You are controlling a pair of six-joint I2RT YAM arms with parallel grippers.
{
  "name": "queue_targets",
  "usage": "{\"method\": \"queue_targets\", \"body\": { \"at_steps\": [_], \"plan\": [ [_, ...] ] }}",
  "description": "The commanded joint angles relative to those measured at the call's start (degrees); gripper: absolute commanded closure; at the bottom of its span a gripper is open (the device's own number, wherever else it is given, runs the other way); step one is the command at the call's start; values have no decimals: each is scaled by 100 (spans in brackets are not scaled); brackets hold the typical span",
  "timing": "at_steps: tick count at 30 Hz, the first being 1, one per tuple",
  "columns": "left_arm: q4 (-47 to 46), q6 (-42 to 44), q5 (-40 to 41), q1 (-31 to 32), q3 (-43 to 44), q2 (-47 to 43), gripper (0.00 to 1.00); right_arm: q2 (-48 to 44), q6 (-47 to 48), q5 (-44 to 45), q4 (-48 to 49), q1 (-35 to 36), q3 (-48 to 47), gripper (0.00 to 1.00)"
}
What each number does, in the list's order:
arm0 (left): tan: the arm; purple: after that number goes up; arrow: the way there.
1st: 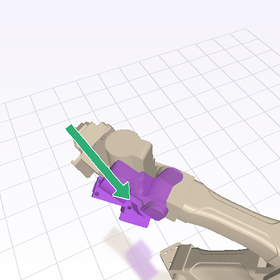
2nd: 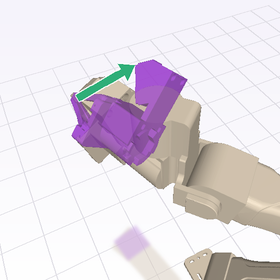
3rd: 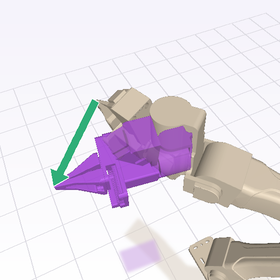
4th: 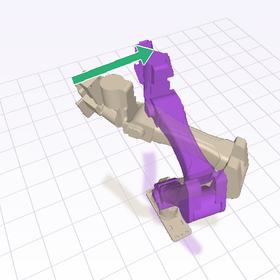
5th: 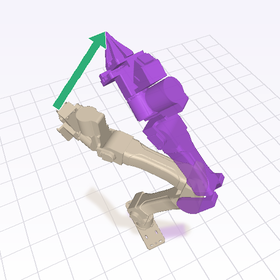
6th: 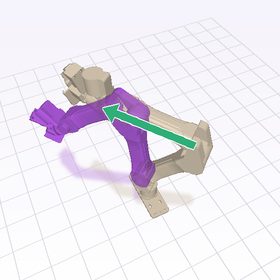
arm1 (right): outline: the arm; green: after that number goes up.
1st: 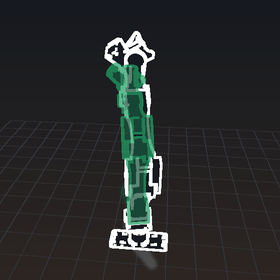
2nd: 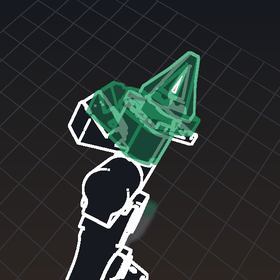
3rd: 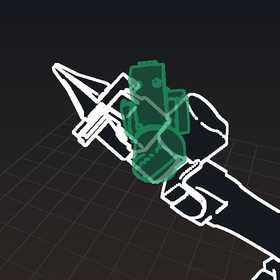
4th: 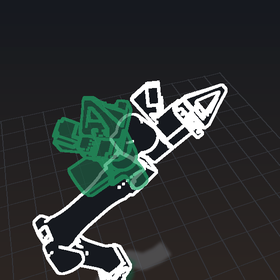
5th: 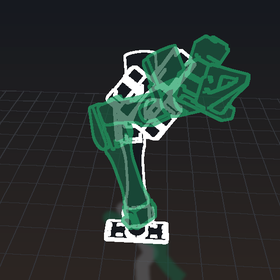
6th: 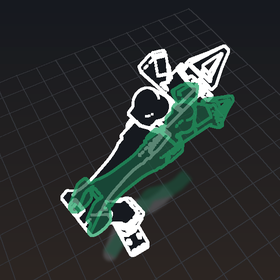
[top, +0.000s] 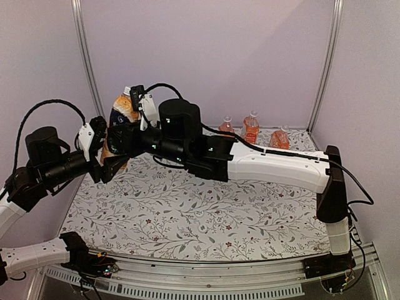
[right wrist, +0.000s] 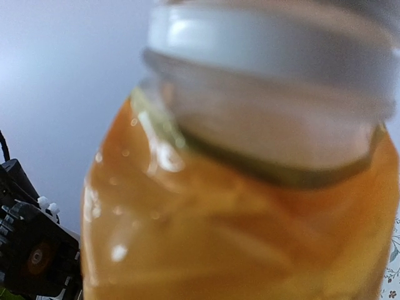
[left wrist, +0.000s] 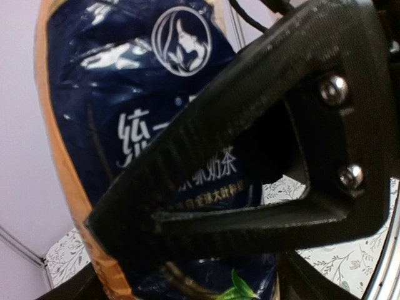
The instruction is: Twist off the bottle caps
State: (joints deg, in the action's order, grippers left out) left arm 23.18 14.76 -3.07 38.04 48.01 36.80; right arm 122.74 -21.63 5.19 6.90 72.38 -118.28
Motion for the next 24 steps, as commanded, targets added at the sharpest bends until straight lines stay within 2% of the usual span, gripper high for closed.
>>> {"method": "queue_targets", "body": {
  "at_steps": [1,5,6,10,14,18,22,24],
  "plan": [
    [-90,-124,-76,19,-7,42,28,-337,9,-91,163,24,155,62],
    [-96,-119,-18,19,15,34,48,-407,40,-73,150,26,275,57],
    [-101,-103,-4,19,16,30,51,-419,68,-79,142,23,303,52],
    [-33,52,54,11,-2,-3,55,-602,265,-140,44,15,513,22],
    [112,576,187,10,-53,-83,57,-1171,751,-434,-608,-59,865,5],
    [63,2025,284,17,-277,-180,57,-1790,1113,-1036,-2039,-214,937,2],
    [-506,3527,1019,19,-510,-105,58,-2105,955,-856,-3231,-331,773,3],
    [-743,3953,1171,19,-522,-24,58,-2109,693,-717,-3498,-395,701,5]
  ]
}}
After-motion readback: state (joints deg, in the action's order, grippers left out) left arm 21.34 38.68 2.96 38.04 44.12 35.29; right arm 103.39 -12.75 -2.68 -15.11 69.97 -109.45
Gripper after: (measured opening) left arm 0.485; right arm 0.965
